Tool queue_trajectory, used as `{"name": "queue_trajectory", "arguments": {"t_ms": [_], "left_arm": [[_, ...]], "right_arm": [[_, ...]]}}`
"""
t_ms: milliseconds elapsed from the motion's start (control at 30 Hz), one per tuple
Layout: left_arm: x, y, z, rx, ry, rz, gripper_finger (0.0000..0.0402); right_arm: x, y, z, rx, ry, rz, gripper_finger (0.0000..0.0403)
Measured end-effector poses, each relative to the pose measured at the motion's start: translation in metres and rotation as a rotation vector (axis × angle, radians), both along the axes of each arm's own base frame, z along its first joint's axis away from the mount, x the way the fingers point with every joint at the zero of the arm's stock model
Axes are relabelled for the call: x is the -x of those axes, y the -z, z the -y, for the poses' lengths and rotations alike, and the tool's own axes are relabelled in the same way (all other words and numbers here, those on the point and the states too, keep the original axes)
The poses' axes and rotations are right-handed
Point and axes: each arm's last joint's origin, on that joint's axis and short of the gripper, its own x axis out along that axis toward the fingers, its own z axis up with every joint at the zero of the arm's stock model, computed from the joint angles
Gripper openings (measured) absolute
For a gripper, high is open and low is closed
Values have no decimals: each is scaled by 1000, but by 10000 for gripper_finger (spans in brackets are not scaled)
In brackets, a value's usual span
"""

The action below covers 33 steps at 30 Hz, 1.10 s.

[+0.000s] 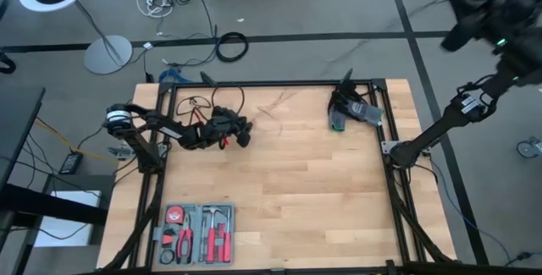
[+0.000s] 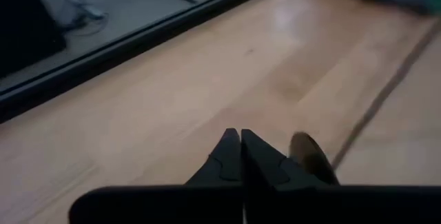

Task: Coil cords
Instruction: Coil the black wire onto the black spool

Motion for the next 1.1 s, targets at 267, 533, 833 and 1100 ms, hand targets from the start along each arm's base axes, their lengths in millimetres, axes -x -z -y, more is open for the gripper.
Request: {"name": "queue_trajectory", "arguments": {"t_ms": [267,533,833,1100], "left_arm": [[0,0,1,7,-2,6,0],[0,0,1,13,1,11,0],[0,0,1,20,14,17,0],[-1,0,1,21,19,18,0]], "right_arm": [[-21,21,-14,33,-7,-40,10],[-63,74,-40,86,-5,-133,11],[-118,203,-76,-46,-234,-260,33],[-140,347,-84,-651,-184,-354,92]]}}
